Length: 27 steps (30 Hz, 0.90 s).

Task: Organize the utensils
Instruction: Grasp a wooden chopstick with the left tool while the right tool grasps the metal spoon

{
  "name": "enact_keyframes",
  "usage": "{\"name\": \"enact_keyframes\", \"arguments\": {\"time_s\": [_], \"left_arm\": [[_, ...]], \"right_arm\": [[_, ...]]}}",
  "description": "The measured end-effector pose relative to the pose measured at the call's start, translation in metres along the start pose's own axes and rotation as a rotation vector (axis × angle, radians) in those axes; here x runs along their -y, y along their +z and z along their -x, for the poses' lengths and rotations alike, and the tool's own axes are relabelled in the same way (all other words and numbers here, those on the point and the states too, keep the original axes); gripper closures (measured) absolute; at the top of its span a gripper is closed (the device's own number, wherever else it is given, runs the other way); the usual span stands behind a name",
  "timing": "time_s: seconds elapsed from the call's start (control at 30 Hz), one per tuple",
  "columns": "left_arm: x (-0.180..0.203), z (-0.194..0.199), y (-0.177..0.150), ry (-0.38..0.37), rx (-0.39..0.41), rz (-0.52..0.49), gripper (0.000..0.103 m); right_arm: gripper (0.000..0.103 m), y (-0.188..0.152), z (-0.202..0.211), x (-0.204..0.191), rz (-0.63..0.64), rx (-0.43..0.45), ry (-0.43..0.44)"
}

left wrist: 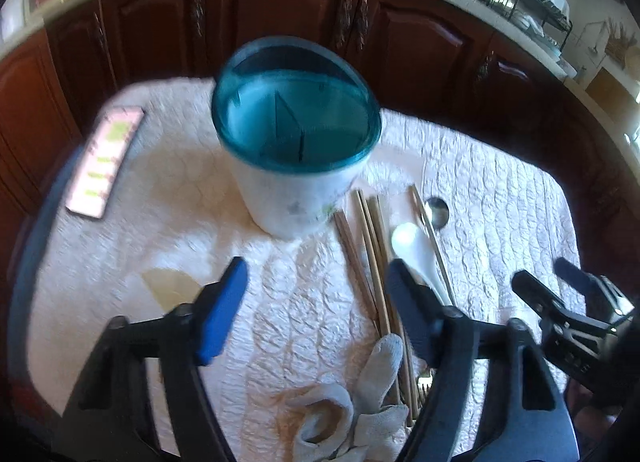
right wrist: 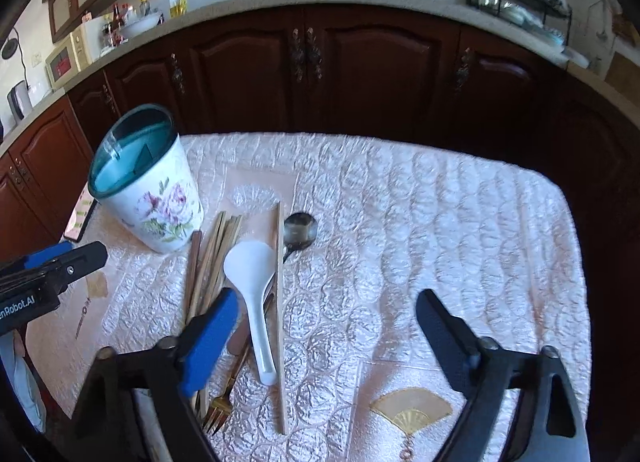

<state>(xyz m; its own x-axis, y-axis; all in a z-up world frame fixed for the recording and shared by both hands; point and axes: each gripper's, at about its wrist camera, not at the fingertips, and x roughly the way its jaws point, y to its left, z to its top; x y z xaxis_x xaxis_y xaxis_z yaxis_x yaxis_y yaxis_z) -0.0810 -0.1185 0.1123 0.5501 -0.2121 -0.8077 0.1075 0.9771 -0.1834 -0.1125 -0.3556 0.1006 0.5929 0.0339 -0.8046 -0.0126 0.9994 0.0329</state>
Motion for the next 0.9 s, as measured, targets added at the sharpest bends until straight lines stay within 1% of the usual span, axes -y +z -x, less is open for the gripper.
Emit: {"name": "enact_keyframes", "arguments": {"time_s": [0.07,0.1,0.13,0.2,0.27,0.3,0.37,0.53,0.63,0.7,0.8,0.87,0.9], "left_arm": [[-0.001,-0.013,-0.002,-0.020,-0.034,0.006,0.053],[-0.001,-0.018,-0.002,-0.034,-0.047,0.009,0.056],[-0.001,-0.025,-0.003,-0.043,-0.056,0.011,0.060],[0.002,-0.036,-0.004,-0.049,-0.070,0.011,0.065],[0.003,-0.047,-0.001,-0.054,-0.085,0.017,0.072],[0.005,-0.053,-0.001,-0.060,-0.088,0.024,0.072],[0.008,-0.062,0.001,-0.056,-0.095,0.039,0.073],[0.012,-0.085,0.005,-0.081,-0.109,0.083,0.073],[0.014,-0.097,0.007,-0.067,-0.130,0.099,0.074],[0.014,-0.102,0.007,-0.060,-0.135,0.112,0.079],[0.014,-0.105,0.007,-0.067,-0.135,0.111,0.081],[0.016,-0.108,0.006,-0.089,-0.136,0.109,0.091],[0.015,-0.109,0.005,-0.109,-0.139,0.111,0.093]], "right_arm": [[0.037,0.002,-0.014,0.002,-0.004,-0.032,0.037],[0.045,0.003,-0.022,0.003,-0.007,-0.049,0.060],[0.051,0.005,-0.030,0.003,-0.013,-0.066,0.079],[0.055,0.009,-0.047,0.006,-0.034,-0.099,0.120],[0.061,0.013,-0.063,0.009,-0.059,-0.124,0.164],[0.064,0.015,-0.072,0.010,-0.073,-0.137,0.182],[0.065,0.019,-0.082,0.012,-0.091,-0.140,0.202],[0.065,0.029,-0.106,0.017,-0.127,-0.157,0.235],[0.065,0.037,-0.120,0.023,-0.160,-0.162,0.256],[0.065,0.045,-0.131,0.027,-0.177,-0.180,0.268],[0.065,0.051,-0.146,0.027,-0.185,-0.183,0.308],[0.066,0.056,-0.150,0.027,-0.189,-0.163,0.327],[0.076,0.059,-0.153,0.028,-0.199,-0.157,0.354]]}}
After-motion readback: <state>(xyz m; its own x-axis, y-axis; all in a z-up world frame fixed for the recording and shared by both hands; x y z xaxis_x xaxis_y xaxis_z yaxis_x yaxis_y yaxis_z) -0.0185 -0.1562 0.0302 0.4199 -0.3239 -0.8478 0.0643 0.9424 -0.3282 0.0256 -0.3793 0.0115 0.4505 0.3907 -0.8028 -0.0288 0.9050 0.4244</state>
